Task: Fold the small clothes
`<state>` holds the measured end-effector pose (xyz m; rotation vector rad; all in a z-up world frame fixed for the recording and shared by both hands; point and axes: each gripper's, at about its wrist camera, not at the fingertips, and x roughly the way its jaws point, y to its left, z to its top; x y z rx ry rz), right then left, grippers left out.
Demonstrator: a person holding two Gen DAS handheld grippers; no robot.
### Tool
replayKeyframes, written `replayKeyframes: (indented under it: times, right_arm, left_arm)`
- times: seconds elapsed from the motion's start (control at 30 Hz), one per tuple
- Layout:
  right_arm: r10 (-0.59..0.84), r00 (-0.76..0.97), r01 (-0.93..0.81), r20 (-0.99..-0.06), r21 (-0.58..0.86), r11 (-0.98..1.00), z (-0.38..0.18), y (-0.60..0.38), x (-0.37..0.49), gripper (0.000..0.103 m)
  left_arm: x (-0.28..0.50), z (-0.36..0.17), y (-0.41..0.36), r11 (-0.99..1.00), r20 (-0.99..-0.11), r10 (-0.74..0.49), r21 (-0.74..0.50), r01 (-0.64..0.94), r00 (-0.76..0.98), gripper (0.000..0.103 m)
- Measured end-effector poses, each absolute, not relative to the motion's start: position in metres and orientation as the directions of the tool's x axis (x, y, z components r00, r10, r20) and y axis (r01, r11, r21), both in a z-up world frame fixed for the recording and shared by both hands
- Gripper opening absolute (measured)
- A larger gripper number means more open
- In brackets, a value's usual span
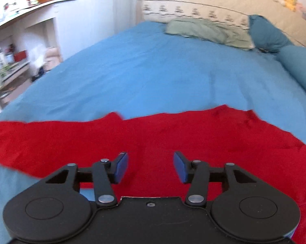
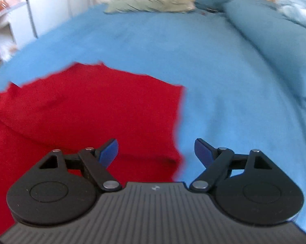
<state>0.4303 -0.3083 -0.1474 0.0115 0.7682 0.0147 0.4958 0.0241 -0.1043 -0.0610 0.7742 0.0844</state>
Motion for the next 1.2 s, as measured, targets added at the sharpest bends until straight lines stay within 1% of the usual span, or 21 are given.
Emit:
replayKeyframes:
  times: [0.1,0.2,0.23,0.33,0.43,0.47,0.57,0.63,0.7,0.77,0.9,1.03,1.13,1.2]
  right_arm:
    - [0.066,0.708,-0.028,-0.703,0.066,0.997,-0.168,-0.296,0.457,0.098]
    - [0.041,0.637,0.045,-0.769,0.091,0.995,-0.201,-0.308,0.466,0.098]
    - [0.057,0.667,0.035,-0.743,0.108,0.994,-0.203,-0.312,0.459,0.098]
    - [0.044,0.648,-0.01,-0.76,0.049,0.999,-0.191,-0.304,0.46,0.099]
    - [0.095,0.708,-0.051,-0.699,0.084,0.995,-0.174,-0.302,0.476,0.101]
    - [0.099,0.712,-0.056,-0.695,0.084,0.995,-0.173,-0.3,0.49,0.101]
    - [0.11,0.691,-0.043,-0.714,0.11,0.993,-0.185,-0.3,0.535,0.1]
    - [0.07,0.678,-0.003,-0.732,0.093,0.996,-0.199,-0.306,0.561,0.1]
    - [0.033,0.709,0.036,-0.704,0.083,0.996,-0.206,-0.317,0.567,0.101]
    - [0.023,0.716,0.06,-0.698,0.094,0.994,-0.209,-0.324,0.574,0.101]
    - [0.002,0.715,0.067,-0.699,0.071,0.995,-0.209,-0.319,0.576,0.102]
    - [-0.004,0.694,0.053,-0.72,0.046,0.998,-0.194,-0.313,0.573,0.102]
    - [0.005,0.708,0.02,-0.706,0.027,0.999,-0.174,-0.307,0.546,0.102]
    - [0.019,0.714,0.004,-0.7,0.032,0.999,-0.155,-0.301,0.527,0.103]
  left_arm:
    - [0.511,-0.119,0.008,0.999,-0.709,-0.004,-0.036,-0.031,0.705,0.054]
    - [0.518,-0.133,0.001,1.0,-0.74,-0.021,-0.029,-0.001,0.673,0.055]
    - [0.52,-0.137,0.001,0.999,-0.75,-0.037,-0.042,0.009,0.66,0.055]
    - [0.521,-0.143,0.002,0.999,-0.761,-0.05,-0.043,0.026,0.647,0.057]
    - [0.526,-0.15,0.005,0.999,-0.775,-0.05,-0.052,0.016,0.63,0.057]
    - [0.527,-0.154,0.005,0.999,-0.783,-0.05,-0.051,0.016,0.62,0.057]
    - [0.52,-0.163,0.003,0.999,-0.781,-0.038,-0.02,0.035,0.624,0.057]
    - [0.517,-0.165,0.002,0.999,-0.777,-0.039,-0.008,0.052,0.628,0.057]
    - [0.515,-0.168,0.005,0.998,-0.775,-0.048,-0.014,0.059,0.631,0.057]
    - [0.513,-0.17,0.007,0.998,-0.771,-0.057,-0.023,0.063,0.635,0.057]
    - [0.513,-0.17,0.005,0.997,-0.769,-0.058,-0.018,0.07,0.636,0.058]
    - [0.514,-0.161,0.009,0.998,-0.777,-0.065,-0.033,0.062,0.626,0.059]
    - [0.506,-0.142,0.018,0.998,-0.767,-0.062,-0.042,0.046,0.639,0.061]
    - [0.497,-0.119,0.031,0.998,-0.757,-0.057,-0.051,0.027,0.651,0.063]
